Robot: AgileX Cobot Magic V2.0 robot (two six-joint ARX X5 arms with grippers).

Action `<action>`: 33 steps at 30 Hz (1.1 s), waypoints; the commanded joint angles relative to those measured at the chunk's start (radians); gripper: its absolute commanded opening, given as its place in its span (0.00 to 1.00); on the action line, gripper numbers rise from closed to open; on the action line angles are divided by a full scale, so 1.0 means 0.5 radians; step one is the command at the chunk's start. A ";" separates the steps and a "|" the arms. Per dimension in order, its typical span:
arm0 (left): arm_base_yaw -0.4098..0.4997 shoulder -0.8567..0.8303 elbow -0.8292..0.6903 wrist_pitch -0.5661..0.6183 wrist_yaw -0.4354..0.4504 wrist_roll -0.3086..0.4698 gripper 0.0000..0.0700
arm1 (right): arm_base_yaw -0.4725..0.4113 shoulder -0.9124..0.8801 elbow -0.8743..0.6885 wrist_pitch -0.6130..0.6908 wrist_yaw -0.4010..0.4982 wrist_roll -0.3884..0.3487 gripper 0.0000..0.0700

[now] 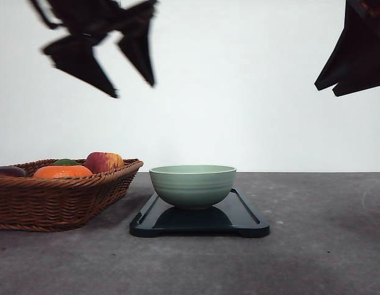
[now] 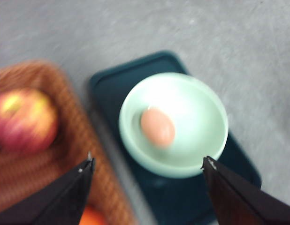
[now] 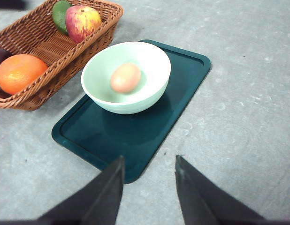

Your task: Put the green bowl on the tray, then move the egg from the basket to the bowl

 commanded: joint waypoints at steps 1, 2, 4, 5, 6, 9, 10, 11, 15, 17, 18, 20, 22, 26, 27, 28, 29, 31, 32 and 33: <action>0.014 -0.120 -0.116 0.043 -0.010 -0.035 0.67 | 0.011 0.014 0.012 0.012 -0.001 0.019 0.30; 0.031 -0.199 -0.193 0.048 -0.010 -0.046 0.67 | 0.011 0.014 0.012 0.012 -0.001 0.019 0.30; 0.067 -0.347 -0.328 0.046 -0.009 -0.082 0.67 | 0.011 0.014 0.012 0.011 -0.002 0.018 0.30; 0.085 -0.420 -0.396 0.042 -0.009 -0.103 0.67 | 0.011 0.014 0.012 0.011 -0.002 0.018 0.30; 0.099 -0.487 -0.457 0.040 -0.009 -0.121 0.67 | 0.011 0.014 0.012 0.011 -0.002 0.018 0.30; 0.136 -0.673 -0.630 0.040 -0.009 -0.165 0.67 | 0.011 0.014 0.012 0.011 -0.002 0.003 0.30; 0.145 -0.731 -0.683 0.039 -0.009 -0.180 0.67 | 0.011 0.015 0.012 0.010 -0.002 -0.003 0.30; 0.151 -0.782 -0.730 0.040 -0.009 -0.198 0.67 | 0.011 0.015 0.012 0.009 -0.002 -0.004 0.30; 0.158 -0.939 -0.887 0.037 -0.010 -0.301 0.67 | 0.011 0.015 0.012 0.000 -0.002 -0.004 0.30; 0.158 -0.984 -0.941 0.039 -0.014 -0.331 0.67 | 0.011 0.015 0.012 -0.007 -0.002 -0.003 0.30; 0.158 -0.993 -0.953 0.036 -0.016 -0.335 0.67 | 0.011 0.015 0.012 -0.009 -0.002 -0.003 0.30; 0.158 -0.995 -0.959 0.025 -0.030 -0.335 0.67 | 0.012 0.015 0.012 -0.017 -0.002 -0.002 0.30; 0.158 -0.995 -0.958 -0.015 -0.039 -0.344 0.67 | 0.012 0.014 0.012 -0.031 -0.003 -0.001 0.31; 0.156 -0.995 -0.958 -0.072 -0.038 -0.347 0.46 | 0.012 0.014 0.013 -0.031 -0.004 -0.001 0.21; 0.156 -0.995 -0.958 -0.072 -0.037 -0.349 0.22 | 0.012 0.015 0.013 -0.024 -0.003 -0.002 0.10; 0.155 -0.995 -0.958 -0.071 -0.037 -0.349 0.00 | 0.012 0.015 0.013 -0.012 -0.001 -0.003 0.00; 0.156 -0.995 -0.957 -0.064 -0.037 -0.346 0.00 | 0.012 0.016 0.013 0.011 -0.003 -0.001 0.02; 0.156 -0.995 -0.956 -0.068 -0.037 -0.345 0.00 | 0.013 0.012 0.013 0.019 -0.010 -0.002 0.02; 0.156 -0.995 -0.956 -0.066 -0.037 -0.345 0.00 | 0.012 0.006 0.013 0.020 -0.003 -0.002 0.02; 0.156 -0.995 -0.956 -0.065 -0.037 -0.345 0.00 | 0.012 0.003 0.013 0.024 -0.001 -0.002 0.02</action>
